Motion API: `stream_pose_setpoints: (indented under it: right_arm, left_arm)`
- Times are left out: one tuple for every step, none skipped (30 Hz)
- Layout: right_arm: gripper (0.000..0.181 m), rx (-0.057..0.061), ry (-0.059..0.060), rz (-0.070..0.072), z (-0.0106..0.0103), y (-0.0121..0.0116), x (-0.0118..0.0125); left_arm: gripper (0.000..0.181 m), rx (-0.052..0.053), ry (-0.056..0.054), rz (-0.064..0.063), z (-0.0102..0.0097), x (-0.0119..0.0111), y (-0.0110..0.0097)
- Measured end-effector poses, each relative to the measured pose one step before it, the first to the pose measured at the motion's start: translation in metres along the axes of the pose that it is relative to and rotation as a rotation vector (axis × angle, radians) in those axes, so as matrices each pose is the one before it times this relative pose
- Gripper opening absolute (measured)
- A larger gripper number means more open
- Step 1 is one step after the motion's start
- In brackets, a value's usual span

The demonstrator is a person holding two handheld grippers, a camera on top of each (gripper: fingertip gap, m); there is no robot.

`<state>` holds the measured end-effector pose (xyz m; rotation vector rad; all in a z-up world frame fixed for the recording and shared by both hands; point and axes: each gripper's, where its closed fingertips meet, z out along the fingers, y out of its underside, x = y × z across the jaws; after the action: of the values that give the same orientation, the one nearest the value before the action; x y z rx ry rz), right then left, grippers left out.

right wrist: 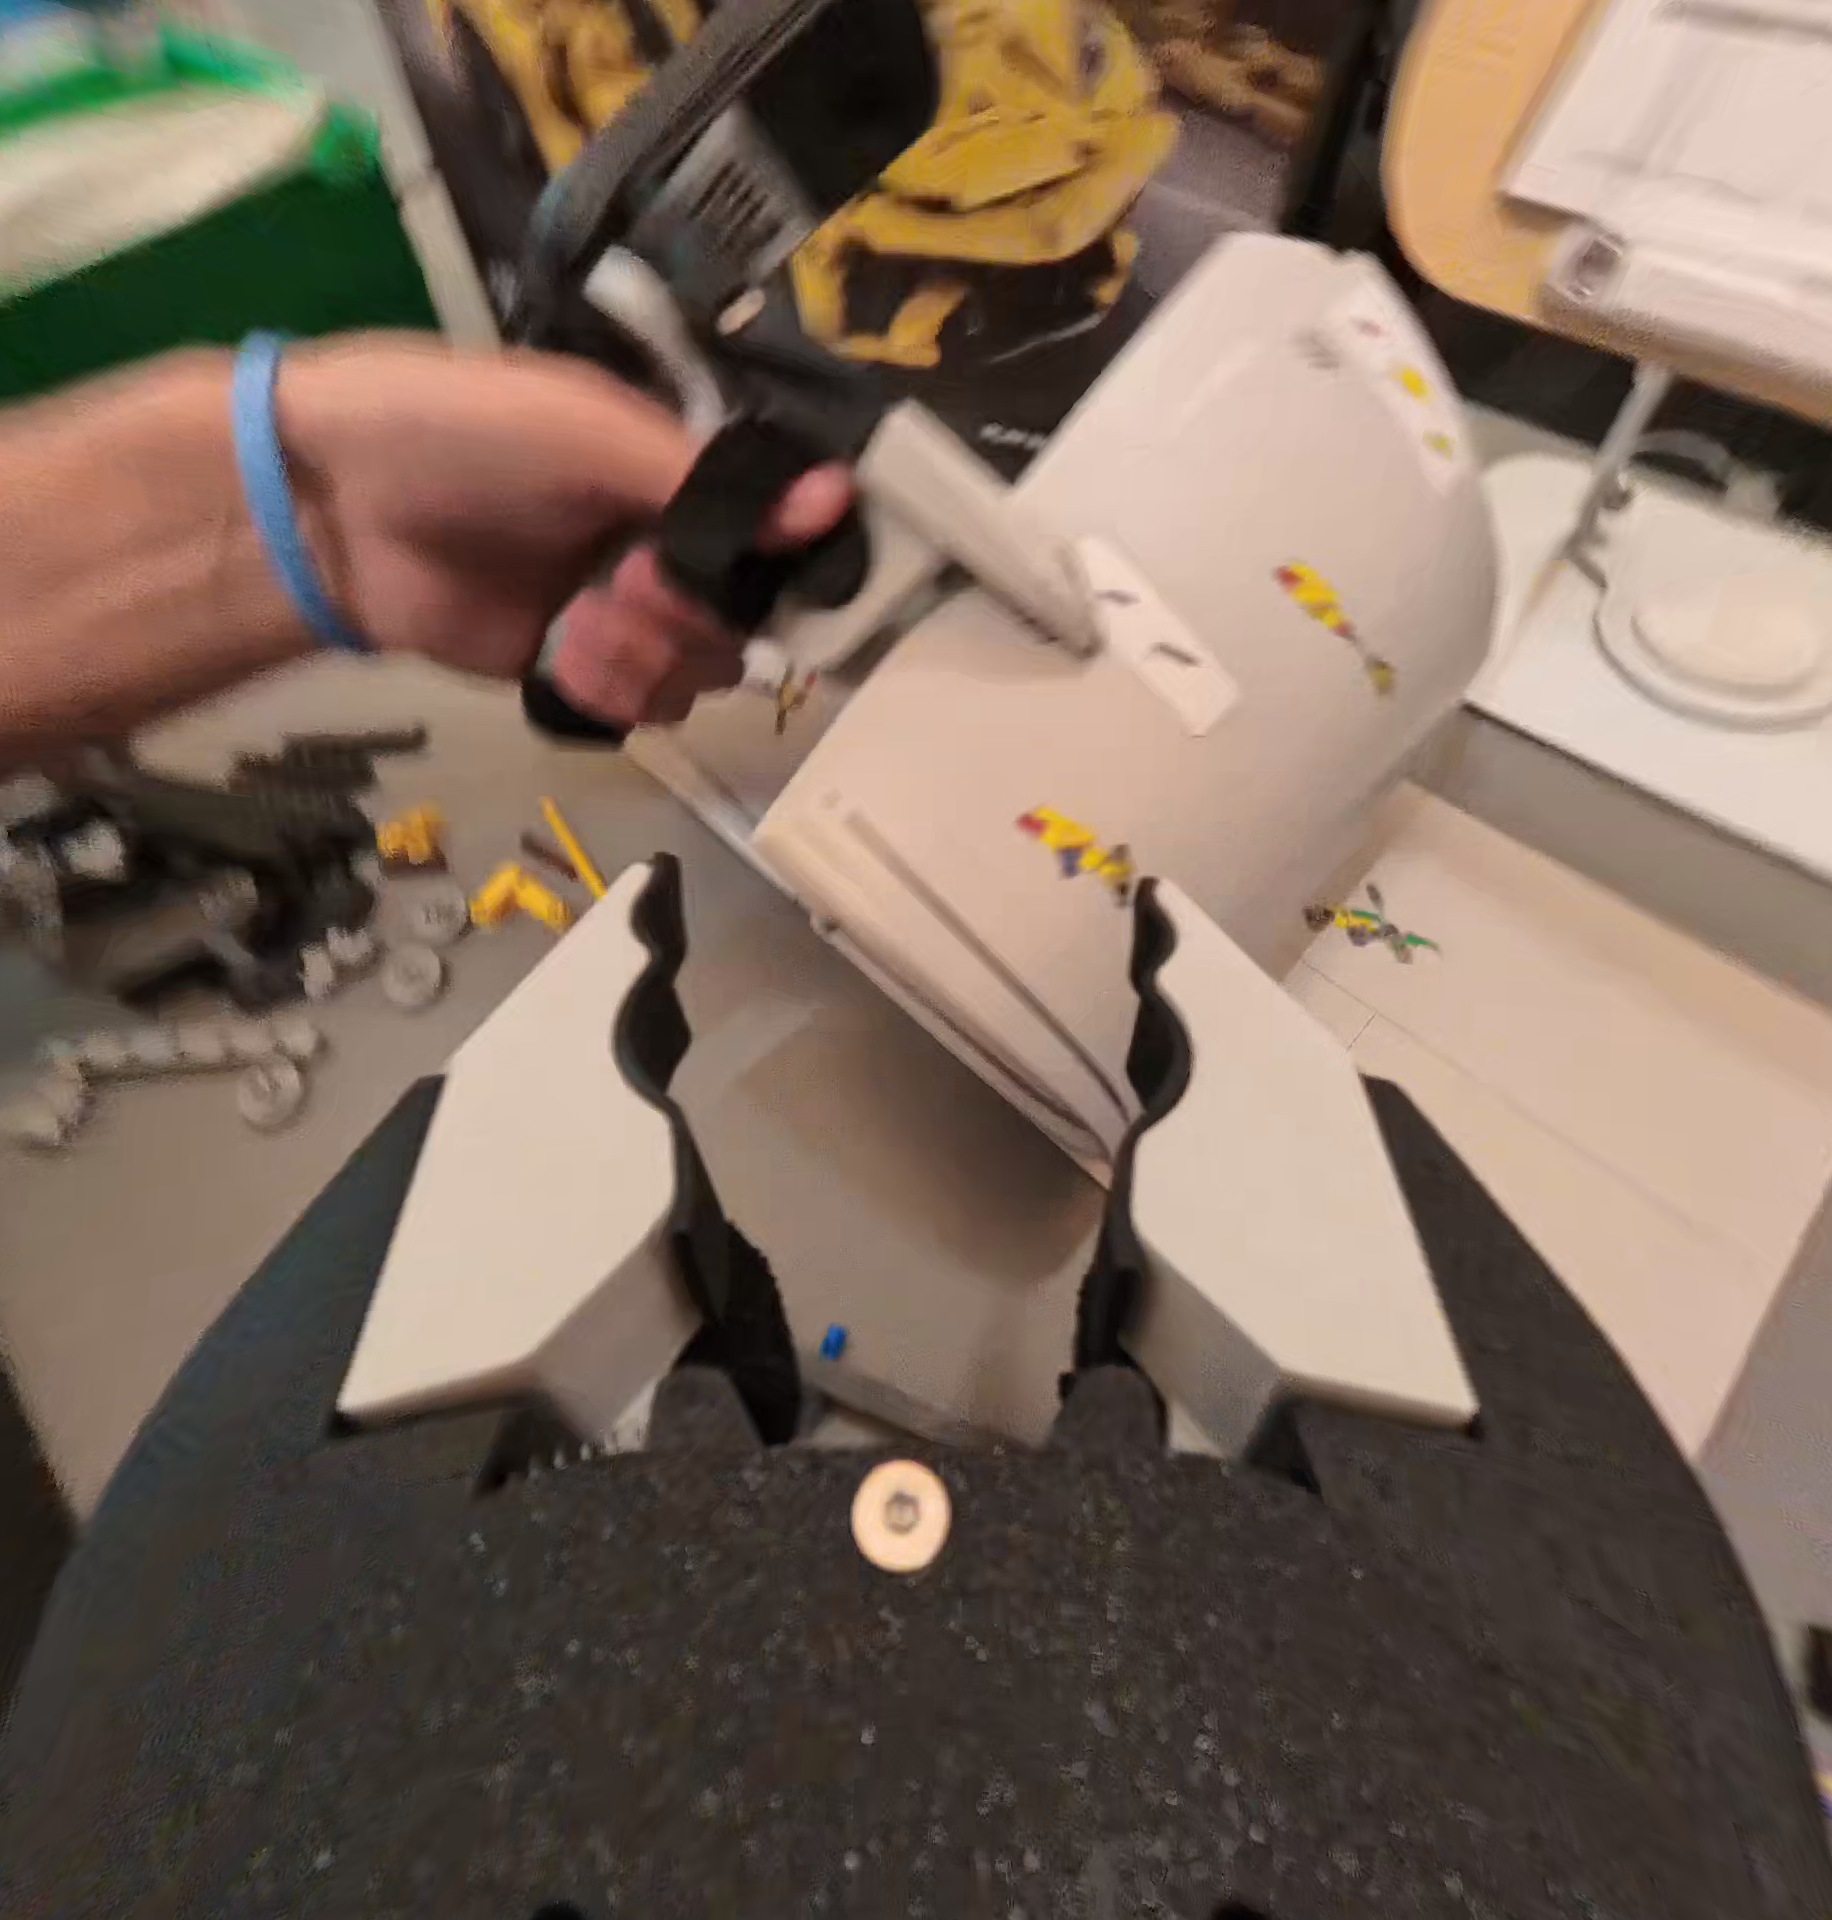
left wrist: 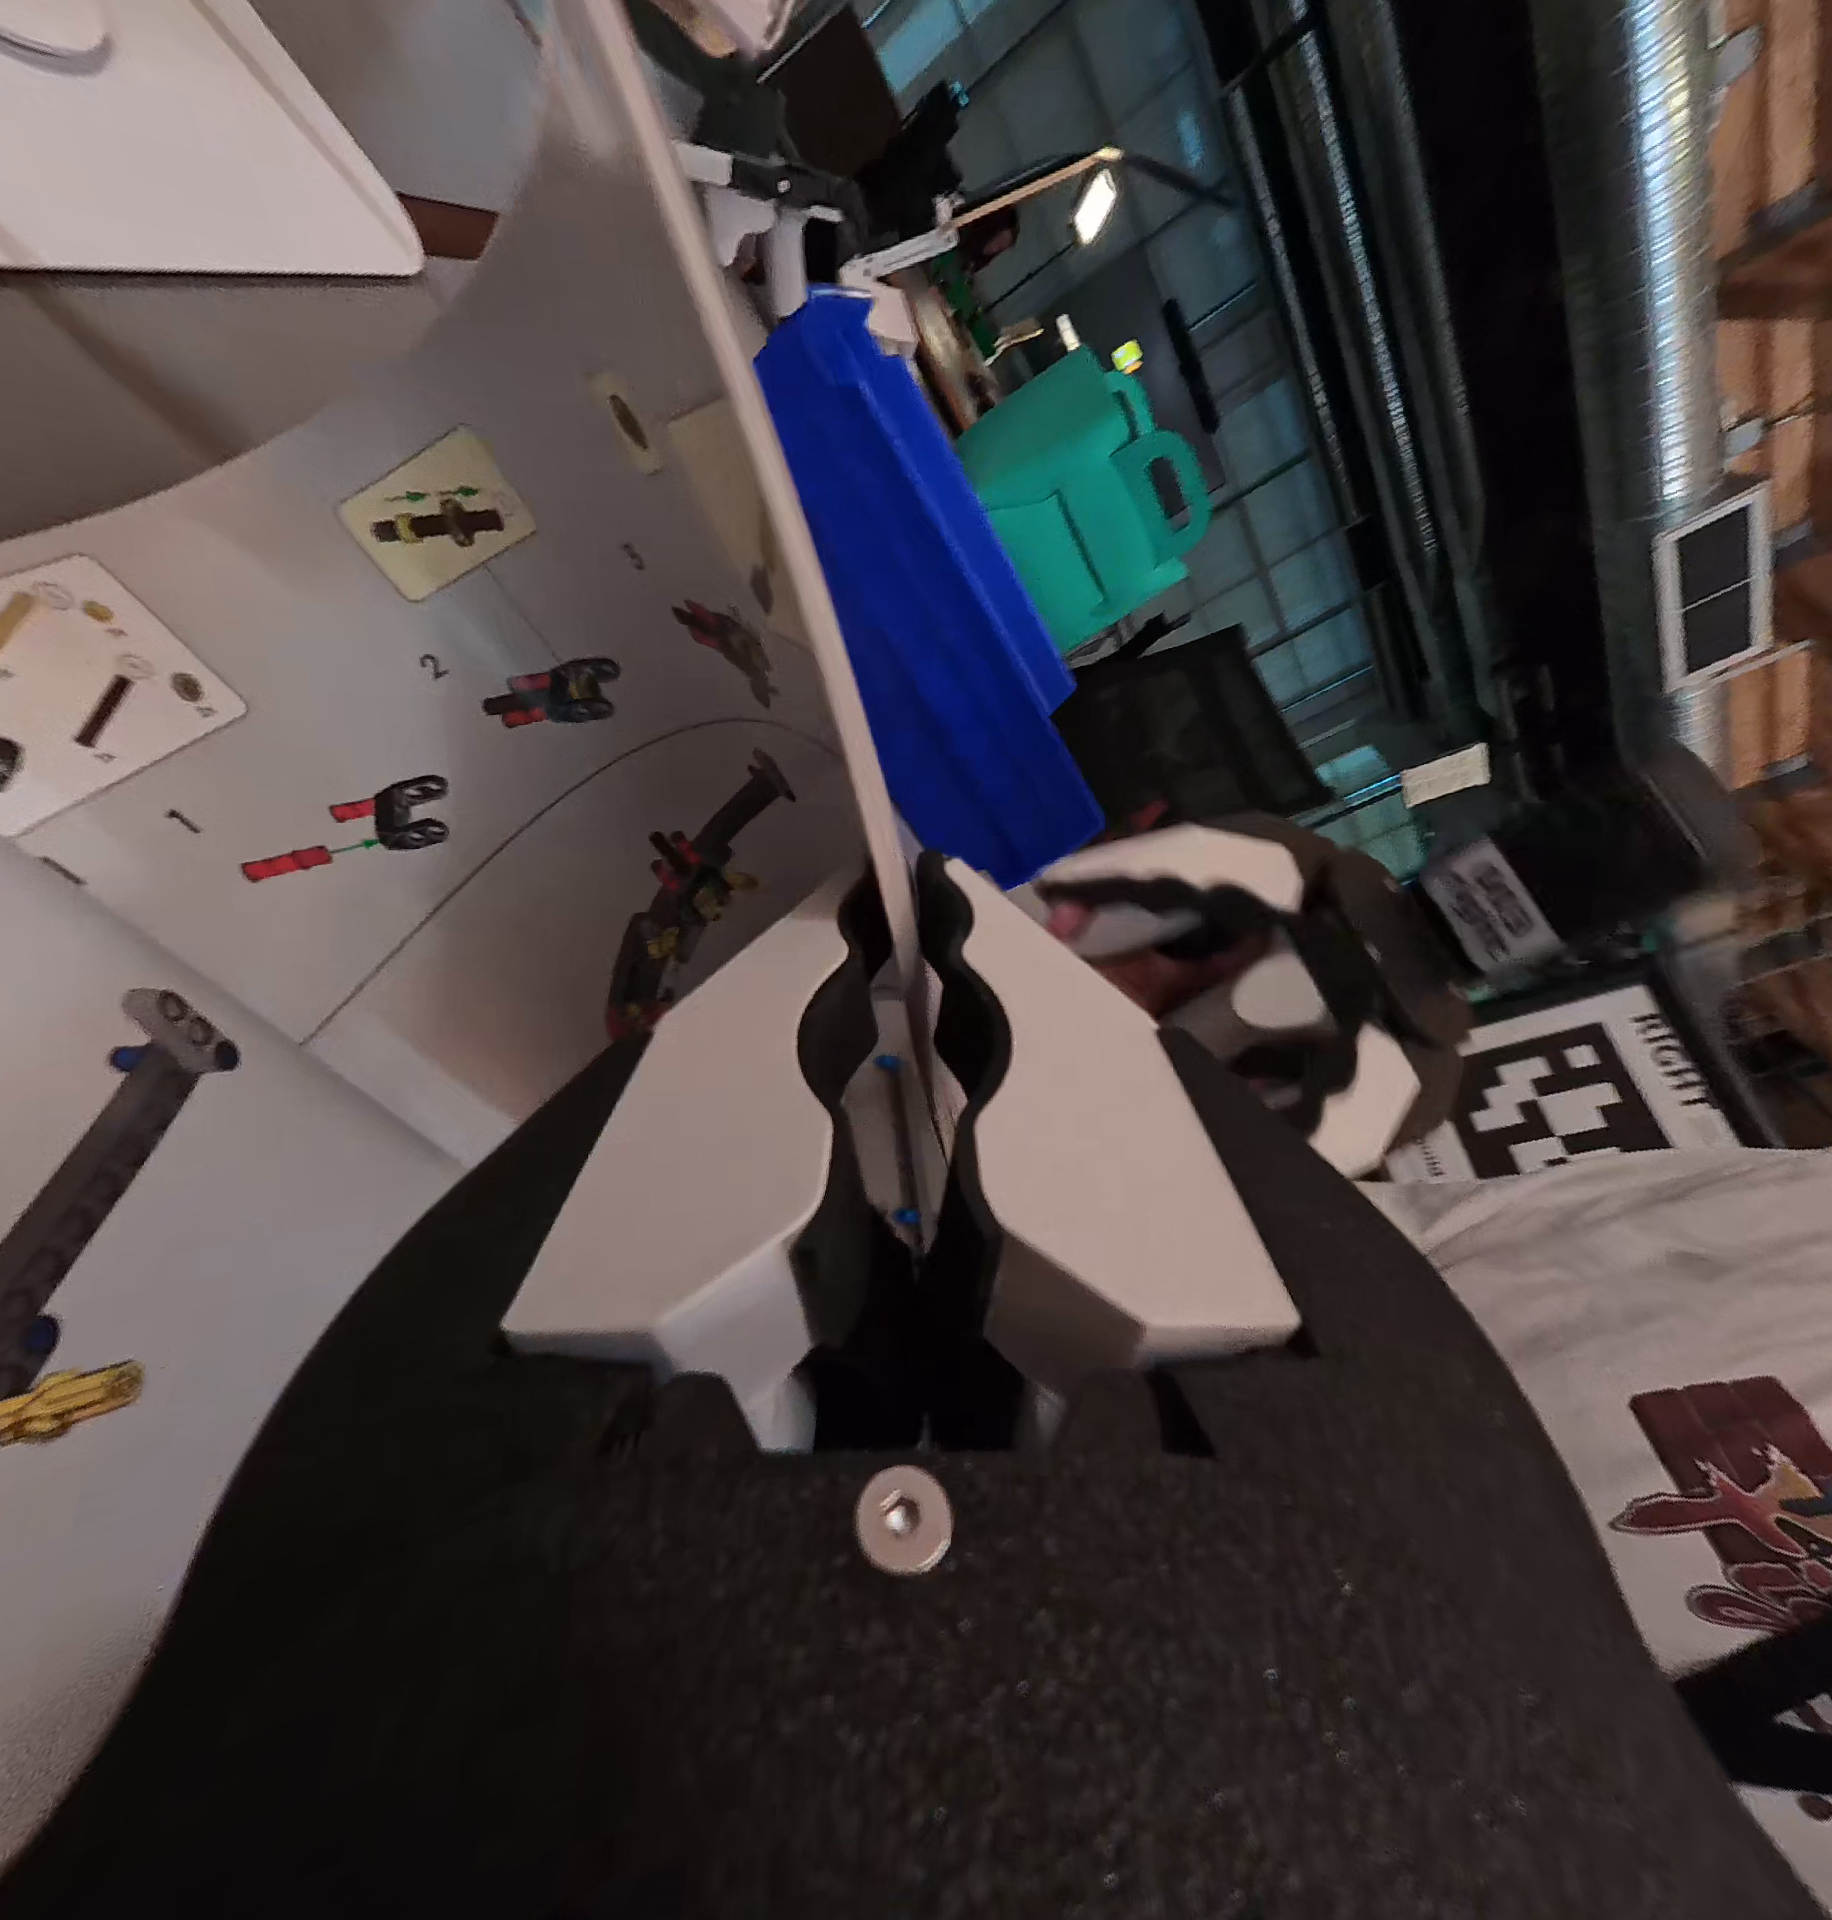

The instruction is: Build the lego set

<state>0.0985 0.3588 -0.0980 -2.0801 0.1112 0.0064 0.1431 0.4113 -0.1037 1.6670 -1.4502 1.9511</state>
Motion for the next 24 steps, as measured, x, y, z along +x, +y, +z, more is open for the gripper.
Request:
stream_pose_setpoints:
  right_arm:
    - [0.095,0.0148,-0.0212,0.0805,0.00332,-0.00514,0.01103]
    - [0.104,-0.0052,-0.0163,0.0448,0.0071,-0.00121,0.01062]
    - [0.117,-0.0279,-0.0104,0.0343,0.01003,0.00224,0.00897]
    - [0.126,-0.0463,-0.0244,0.0316,0.01226,0.00575,0.00526]
    - [0.134,-0.0629,-0.0444,0.0256,0.01196,0.00652,0.00033]
    - [0.136,-0.0441,-0.0178,0.0294,0.00863,0.00332,0.0022]
    - [0.129,-0.0057,0.027,0.0117,0.00383,-0.00006,0.00657]
    - [0.12,-0.0048,0.0342,-0.0181,0.00071,0.00064,0.00599]
    - [0.11,-0.0039,0.0315,-0.0185,-0.00132,0.0007,0.00515]
    - [0.099,0.0042,0.0246,-0.0075,-0.00208,0.00021,0.00471]
    - [0.095,0.0051,0.0116,0.0055,-0.00108,0.00075,0.00443]
    - [0.091,0.0086,0.0027,0.0187,-0.00047,0.00125,0.00416]
    - [0.087,0.0089,-0.0029,0.0243,-0.00057,0.0016,0.00468]
    - [0.085,0.0153,-0.0243,0.023,-0.00072,0.00051,0.00142]
    - [0.084,0.0195,-0.0281,0.0234,-0.00087,-0.00032,0.0001]
    - [0.083,0.0122,-0.0236,0.0196,-0.00114,-0.00018,0.00007]
    - [0.083,0.0062,-0.0176,0.0133,-0.0012,0.00024,0.00046]
    - [0.083,0.0048,-0.0234,0.0089,-0.0015,-0.00005,-0.00038]
    - [0.083,0.0088,-0.0263,0.0052,-0.00164,-0.00072,-0.00152]
    - [0.081,0.0061,-0.0139,0.0012,-0.00136,-0.00033,-0.00025]
    - [0.079,-0.0018,-0.003,-0.0059,-0.0008,0.00074,0.00068]
    - [0.076,-0.0064,0.0106,-0.0131,-0.0006,0.00122,0.00244]
    - [0.075,-0.004,0.0087,-0.0061,-0.00066,0.0011,0.00261]
    - [0.075,-0.0001,-0.0072,0.006,-0.00021,0.00091,0.00068]
  left_arm:
    - [0.003,0.0127,0.0274,-0.0082,0.00109,0.00274,0.0002]
    - [0.002,0.0106,0.017,-0.0034,0.00161,0.00167,-0.00013]
    - [0.003,0.0066,0.0111,0.0001,0.00218,0.00115,-0.00008]
    - [0.003,0.0032,0.013,0.0023,0.00279,0.00171,-0.00022]
    - [0.003,0.0003,0.0117,0.0017,0.00339,0.00156,-0.00041]
    - [0.004,0.0,0.0125,-0.001,0.00376,0.00207,-0.00073]
    - [0.005,0.0026,0.0105,-0.0013,0.0033,0.00209,-0.00131]
    - [0.007,0.0086,0.0107,0.003,0.00233,0.00243,-0.00221]
    - [0.009,0.0033,0.0146,0.0023,0.0017,0.00278,-0.00128]
    - [0.009,0.0014,0.0241,0.0041,0.00091,0.00379,-0.0009]
    - [0.01,0.0038,0.0268,0.0039,0.00015,0.00378,-0.00097]
    - [0.012,0.0041,0.0246,0.005,-0.00006,0.00307,-0.00084]
    - [0.012,-0.0028,0.0191,0.018,0.00045,0.00249,0.00036]
    - [0.01,-0.0123,0.0006,0.0363,0.00138,0.00006,0.0019]
    - [0.005,-0.0206,-0.0198,0.042,0.00184,-0.00303,0.00294]
    - [0.004,-0.0198,-0.0222,0.0377,0.00198,-0.0033,0.00242]
    - [0.004,-0.0116,-0.0015,0.0281,0.00205,-0.00019,0.00102]
    - [0.004,-0.0034,0.013,0.0126,0.002,0.00166,-0.00023]
    - [0.003,-0.001,0.0153,0.0055,0.00197,0.00161,-0.00064]
    - [0.002,-0.0052,0.0098,0.0098,0.00213,0.00091,0.00013]
    - [0.0,-0.0088,-0.0079,0.0142,0.00192,-0.00173,0.0008]
    - [0.0,-0.01,-0.011,0.0108,0.0016,-0.00204,0.00106]
    - [0.0,-0.0085,-0.0039,0.0014,0.00122,-0.00118,0.00087]
    - [0.0,-0.0043,-0.0046,-0.0017,0.0004,-0.0014,0.00046]
